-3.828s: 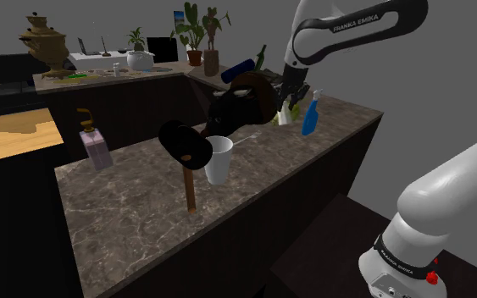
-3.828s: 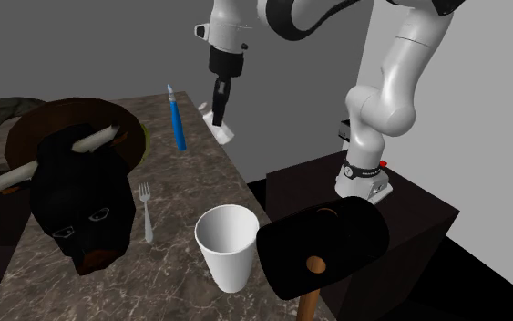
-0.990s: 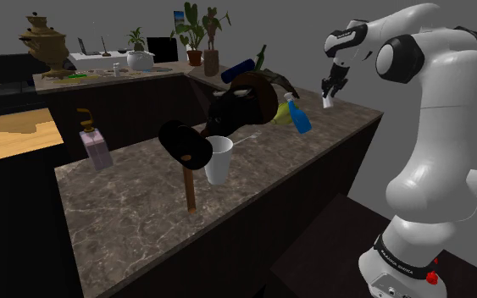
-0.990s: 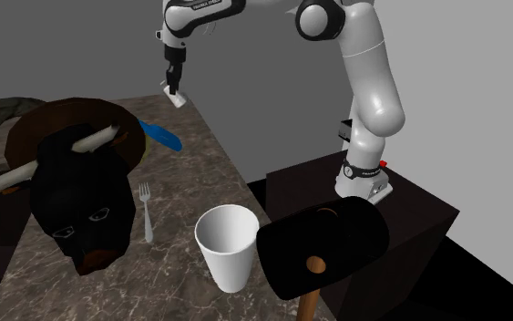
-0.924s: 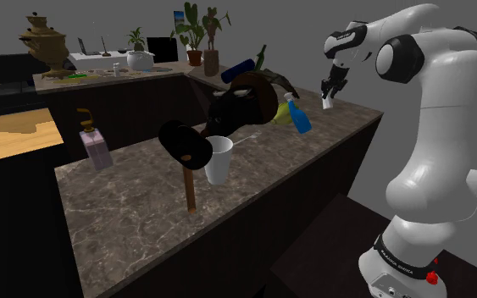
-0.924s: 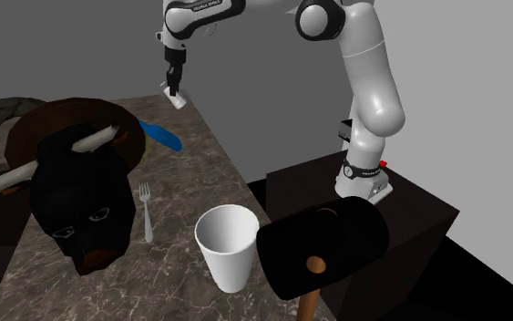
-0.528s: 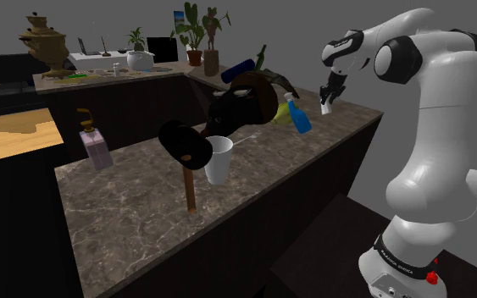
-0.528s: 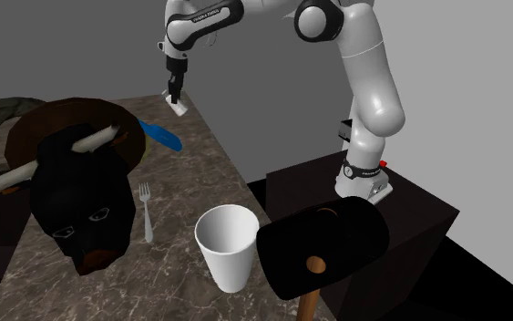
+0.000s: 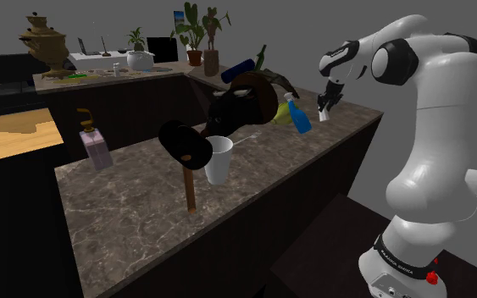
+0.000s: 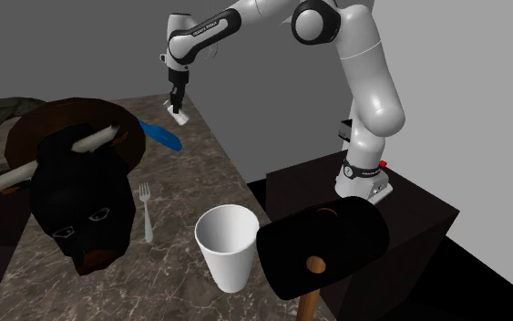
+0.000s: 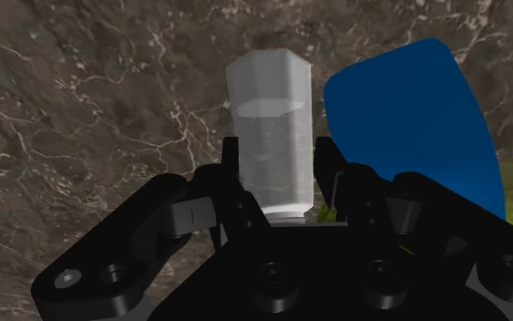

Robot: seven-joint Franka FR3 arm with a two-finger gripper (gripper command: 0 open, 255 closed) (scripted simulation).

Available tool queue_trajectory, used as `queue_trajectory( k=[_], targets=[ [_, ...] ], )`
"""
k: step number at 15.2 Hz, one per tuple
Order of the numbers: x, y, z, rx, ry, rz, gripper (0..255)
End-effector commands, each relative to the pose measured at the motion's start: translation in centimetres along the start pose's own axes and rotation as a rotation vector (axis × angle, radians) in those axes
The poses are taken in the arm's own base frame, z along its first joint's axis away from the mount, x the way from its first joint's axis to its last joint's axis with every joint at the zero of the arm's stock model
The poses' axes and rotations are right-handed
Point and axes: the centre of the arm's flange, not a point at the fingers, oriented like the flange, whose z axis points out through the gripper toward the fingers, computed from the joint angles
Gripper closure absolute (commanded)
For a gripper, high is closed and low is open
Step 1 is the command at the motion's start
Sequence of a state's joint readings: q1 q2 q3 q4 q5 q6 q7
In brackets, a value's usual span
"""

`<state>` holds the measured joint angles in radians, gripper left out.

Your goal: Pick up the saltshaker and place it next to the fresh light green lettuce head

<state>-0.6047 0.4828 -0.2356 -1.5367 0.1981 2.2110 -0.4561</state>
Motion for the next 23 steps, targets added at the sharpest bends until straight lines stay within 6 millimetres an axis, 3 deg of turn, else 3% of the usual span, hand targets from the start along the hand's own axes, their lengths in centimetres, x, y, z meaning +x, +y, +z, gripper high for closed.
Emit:
queue_trajectory(
  k=[1,9,17,18,23],
  targets=[
    [-0.2,0.0,1.0,0.000,0.000,0.000,255],
    [-1.2,-0.1,5.3,0.000,0.000,0.000,255],
    [-1.2,-0.1,5.3,0.000,0.000,0.000,255],
    [-1.2,-0.1,5.3,0.000,0.000,0.000,0],
    [-1.2,-0.1,5.3,0.000,0.000,0.000,0]
  ],
)
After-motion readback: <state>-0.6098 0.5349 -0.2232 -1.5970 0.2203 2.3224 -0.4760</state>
